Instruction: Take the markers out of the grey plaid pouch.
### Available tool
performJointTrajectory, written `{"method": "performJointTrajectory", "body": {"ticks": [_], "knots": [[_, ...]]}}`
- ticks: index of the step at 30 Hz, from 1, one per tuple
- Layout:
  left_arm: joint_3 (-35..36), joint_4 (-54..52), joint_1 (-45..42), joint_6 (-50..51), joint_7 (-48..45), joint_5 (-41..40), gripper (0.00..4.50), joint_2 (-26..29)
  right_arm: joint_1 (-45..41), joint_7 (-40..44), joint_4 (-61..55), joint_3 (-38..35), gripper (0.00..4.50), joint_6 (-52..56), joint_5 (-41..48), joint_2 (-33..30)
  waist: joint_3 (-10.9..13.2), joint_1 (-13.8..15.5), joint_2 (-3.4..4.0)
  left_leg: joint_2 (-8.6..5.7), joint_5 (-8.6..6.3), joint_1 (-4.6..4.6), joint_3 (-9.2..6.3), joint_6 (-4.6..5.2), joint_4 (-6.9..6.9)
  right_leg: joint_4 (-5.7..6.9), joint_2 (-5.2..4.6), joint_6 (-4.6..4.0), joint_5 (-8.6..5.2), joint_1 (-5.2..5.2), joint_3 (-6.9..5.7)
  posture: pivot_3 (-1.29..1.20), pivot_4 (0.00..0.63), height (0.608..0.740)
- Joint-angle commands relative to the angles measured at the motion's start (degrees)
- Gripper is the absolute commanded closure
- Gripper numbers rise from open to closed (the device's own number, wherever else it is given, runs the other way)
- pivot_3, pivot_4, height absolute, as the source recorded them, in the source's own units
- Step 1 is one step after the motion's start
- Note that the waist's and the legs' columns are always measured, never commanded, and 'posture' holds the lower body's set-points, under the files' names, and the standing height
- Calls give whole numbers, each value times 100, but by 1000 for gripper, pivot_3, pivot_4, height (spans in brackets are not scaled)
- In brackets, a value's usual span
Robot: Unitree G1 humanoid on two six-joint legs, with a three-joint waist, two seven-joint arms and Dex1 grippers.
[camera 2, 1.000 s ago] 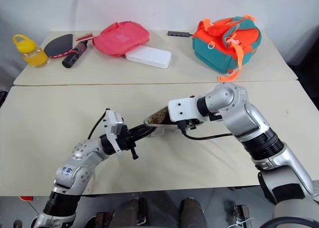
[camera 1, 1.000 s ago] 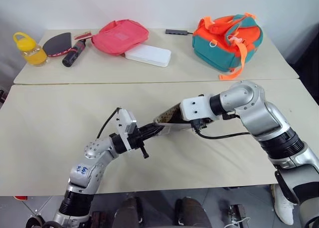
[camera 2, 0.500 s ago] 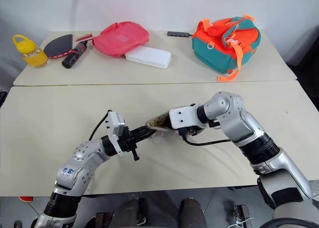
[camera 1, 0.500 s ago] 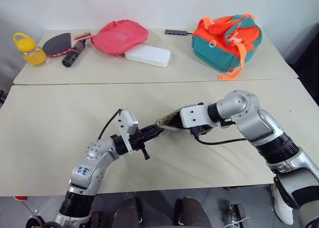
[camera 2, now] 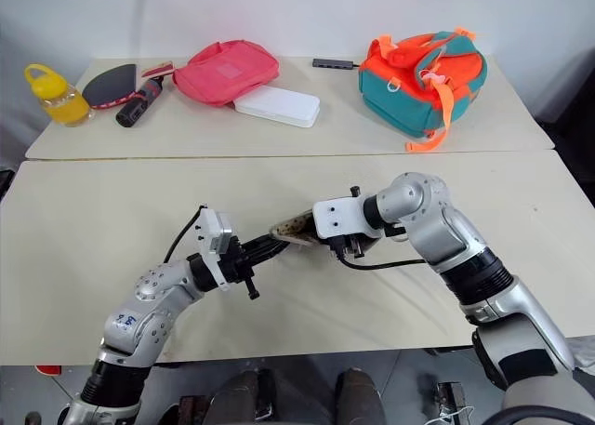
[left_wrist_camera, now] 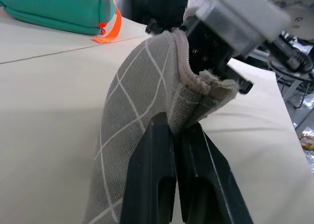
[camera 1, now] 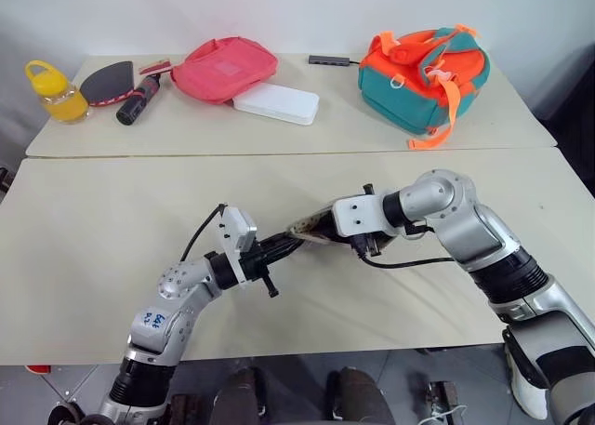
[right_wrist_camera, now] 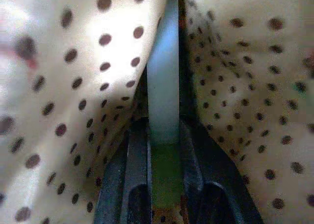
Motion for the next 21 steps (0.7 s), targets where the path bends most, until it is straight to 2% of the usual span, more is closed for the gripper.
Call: {"method": "performJointTrajectory", "body": {"ticks": [1, 9, 12, 17, 21], "knots": [[185, -30, -63, -499, -139, 338, 4500, 285, -93, 120, -397, -544, 4095, 165, 412, -228, 0, 4, 0, 0, 0, -1, 0, 0, 0, 0, 0, 0, 0, 0, 0, 0, 150, 740], [390, 273, -217, -989, -291, 589, 4500, 602, -43, 15, -668, -998, 4095, 343, 833, -374, 0, 2, 0, 0, 0, -1, 1, 1, -6, -4, 0, 0, 0, -1, -2, 0, 150, 740], [405, 387, -249, -1218, -293, 753, 4500, 626, -12, -150, -607, -1124, 4095, 179, 1072, -201, 0, 1, 0, -1, -1, -1, 1, 0, -7, -5, 0, 0, 0, -2, -1, 0, 150, 740], [545, 624, -351, -1469, -291, 893, 4500, 736, -142, -259, -900, -1596, 4095, 732, 2002, 158, 0, -1, 0, 0, 0, -1, 3, 0, -6, -2, 0, 0, 0, -2, -1, 0, 150, 740], [651, 781, -321, -1562, -304, 901, 4500, 791, -205, -269, -978, -1932, 4095, 1099, 2537, 109, 0, 13, 0, -1, -1, -2, 2, 1, -9, -4, 0, 0, 0, -4, -1, 0, 150, 740]]}}
